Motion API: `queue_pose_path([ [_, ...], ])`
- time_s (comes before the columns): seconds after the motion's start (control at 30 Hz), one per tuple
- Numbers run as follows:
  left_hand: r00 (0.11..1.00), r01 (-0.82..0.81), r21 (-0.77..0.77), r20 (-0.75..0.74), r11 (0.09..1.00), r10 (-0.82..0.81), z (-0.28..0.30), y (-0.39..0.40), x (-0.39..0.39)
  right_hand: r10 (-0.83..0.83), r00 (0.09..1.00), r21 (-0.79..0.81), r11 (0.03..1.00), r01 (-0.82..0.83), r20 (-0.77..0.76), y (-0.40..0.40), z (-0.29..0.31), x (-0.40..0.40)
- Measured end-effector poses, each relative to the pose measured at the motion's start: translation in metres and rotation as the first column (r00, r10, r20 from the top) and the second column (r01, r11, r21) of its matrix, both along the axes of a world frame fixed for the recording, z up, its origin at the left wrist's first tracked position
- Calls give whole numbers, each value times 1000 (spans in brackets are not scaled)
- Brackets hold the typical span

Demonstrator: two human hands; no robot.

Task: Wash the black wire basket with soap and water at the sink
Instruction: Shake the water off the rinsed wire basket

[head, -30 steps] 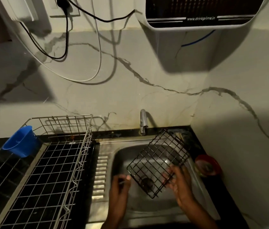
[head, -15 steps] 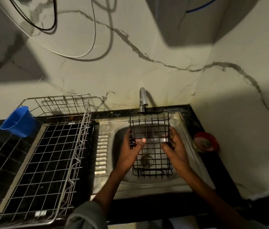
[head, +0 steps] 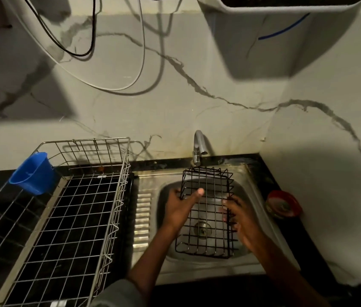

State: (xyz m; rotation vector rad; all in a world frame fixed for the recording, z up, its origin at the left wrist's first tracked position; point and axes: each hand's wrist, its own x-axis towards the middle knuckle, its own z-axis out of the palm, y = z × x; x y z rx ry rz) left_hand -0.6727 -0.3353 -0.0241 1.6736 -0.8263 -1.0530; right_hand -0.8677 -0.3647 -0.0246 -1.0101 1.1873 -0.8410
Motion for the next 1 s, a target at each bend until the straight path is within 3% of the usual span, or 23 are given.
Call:
queue_pose_path([
  [0.1,992,-120,-35,-36,992,119,16,3,1,-10,1000,-107,994,8,-18,10,9,9],
  [0.2,986,-110,-70,-132,991,100,34,16,3,-62,991,-315,949,21,-121,22,15,17],
  [0.33,984,-154,-80,-105,985,145,50,20,11,33,999,-206,978,-30,12,20,39,23],
  [0.47,976,-169,-162,-164,972,143,82,30,29,31,999,-278,960,-20,37,8,73,45],
  [0.67,992,-114,-227,-83,967,98,129,48,82,104,969,-226,973,-52,224,5,114,105],
  [0.83,994,-96,-205,38,974,106,169,87,139,221,950,-255,953,-162,222,11,143,177],
  [1.0,974,-225,-156,-2,962,227,181,118,215,318,935,-251,928,-273,156,38,145,269],
])
